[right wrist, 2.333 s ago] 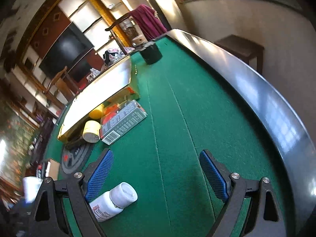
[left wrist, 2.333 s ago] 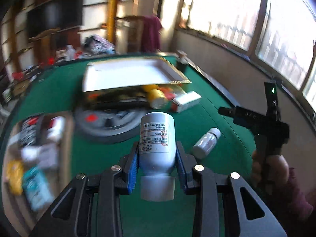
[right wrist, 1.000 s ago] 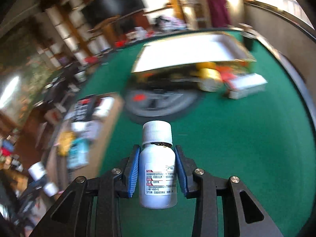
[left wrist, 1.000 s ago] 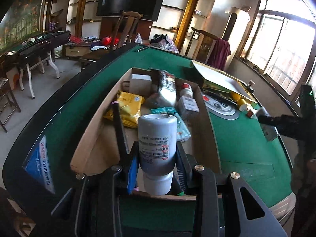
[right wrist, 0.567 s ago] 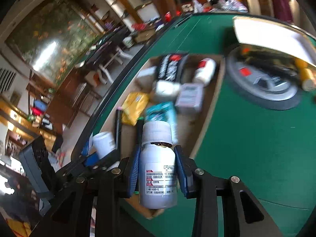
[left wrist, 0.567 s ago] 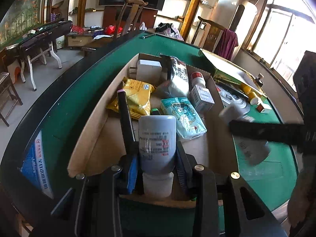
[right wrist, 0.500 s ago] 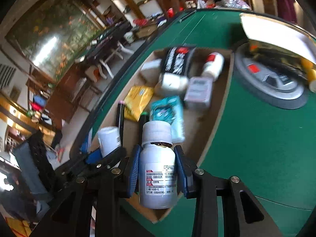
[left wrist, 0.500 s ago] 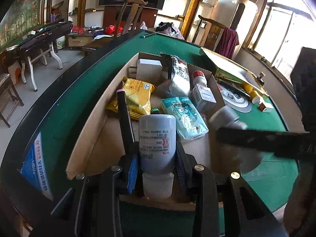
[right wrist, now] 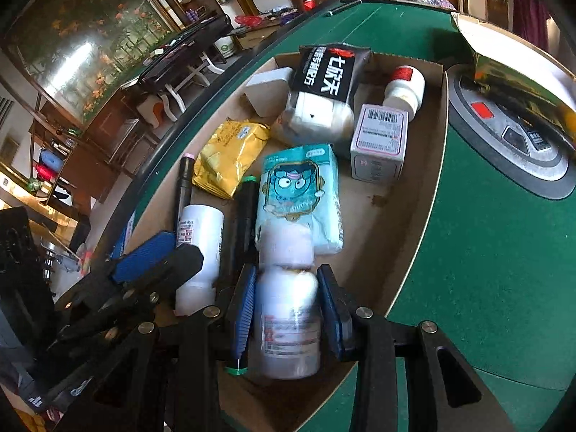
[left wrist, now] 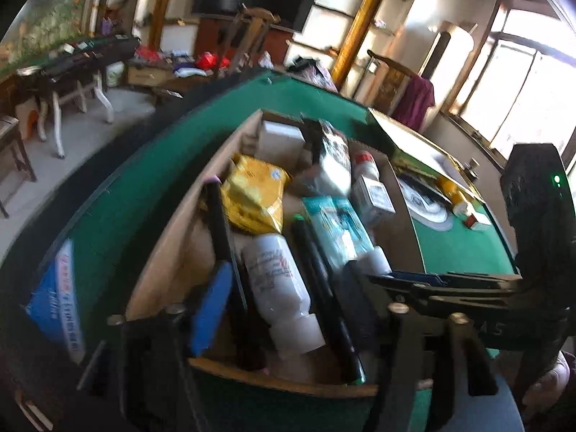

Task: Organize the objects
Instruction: 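Carry both white pill bottles into the tray and open both grippers, then withdraw both grippers up from the tray toward the gold-rimmed box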

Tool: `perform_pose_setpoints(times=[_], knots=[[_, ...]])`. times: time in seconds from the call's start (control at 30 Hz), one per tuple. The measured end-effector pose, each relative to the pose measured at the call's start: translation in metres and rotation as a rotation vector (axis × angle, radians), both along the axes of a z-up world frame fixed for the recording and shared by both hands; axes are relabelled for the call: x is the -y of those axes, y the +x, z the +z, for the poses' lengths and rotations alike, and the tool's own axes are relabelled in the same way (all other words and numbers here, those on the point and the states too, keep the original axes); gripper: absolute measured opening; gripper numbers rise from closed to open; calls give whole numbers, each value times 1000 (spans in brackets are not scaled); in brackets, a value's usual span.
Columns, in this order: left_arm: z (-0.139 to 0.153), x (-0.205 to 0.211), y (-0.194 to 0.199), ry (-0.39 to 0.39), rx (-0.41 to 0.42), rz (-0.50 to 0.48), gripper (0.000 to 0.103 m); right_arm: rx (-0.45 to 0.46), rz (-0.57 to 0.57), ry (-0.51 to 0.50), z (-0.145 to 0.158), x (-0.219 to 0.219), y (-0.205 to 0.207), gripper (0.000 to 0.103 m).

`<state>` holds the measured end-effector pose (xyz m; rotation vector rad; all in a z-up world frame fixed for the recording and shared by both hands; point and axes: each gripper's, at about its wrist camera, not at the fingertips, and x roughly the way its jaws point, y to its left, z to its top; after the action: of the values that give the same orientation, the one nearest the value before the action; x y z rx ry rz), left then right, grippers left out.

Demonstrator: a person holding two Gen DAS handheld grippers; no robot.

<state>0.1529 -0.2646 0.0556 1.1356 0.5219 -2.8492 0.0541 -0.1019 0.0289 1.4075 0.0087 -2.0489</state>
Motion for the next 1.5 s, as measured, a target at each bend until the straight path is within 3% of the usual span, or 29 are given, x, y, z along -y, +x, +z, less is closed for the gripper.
perform_pose_setpoints(times=[0.1, 0.17, 0.47, 0.73, 1.13, 1.5], knots=[[10, 3, 7, 21, -35, 20, 77, -24, -5, -3, 5, -2, 1, 40], [18, 3, 11, 3, -50, 47, 84, -43, -8, -7, 10, -4, 3, 51], [48, -8, 27, -183, -64, 168, 97, -164, -49, -38, 36, -24, 17, 82], [64, -32, 34, -334, -79, 207, 99, -182, -105, -73, 45, -56, 19, 88], [71, -61, 27, -392, -60, 181, 100, -185, -170, -115, 47, -94, 18, 90], [65, -109, -1, -435, -24, 98, 100, -155, -286, -153, 40, -157, -6, 90]])
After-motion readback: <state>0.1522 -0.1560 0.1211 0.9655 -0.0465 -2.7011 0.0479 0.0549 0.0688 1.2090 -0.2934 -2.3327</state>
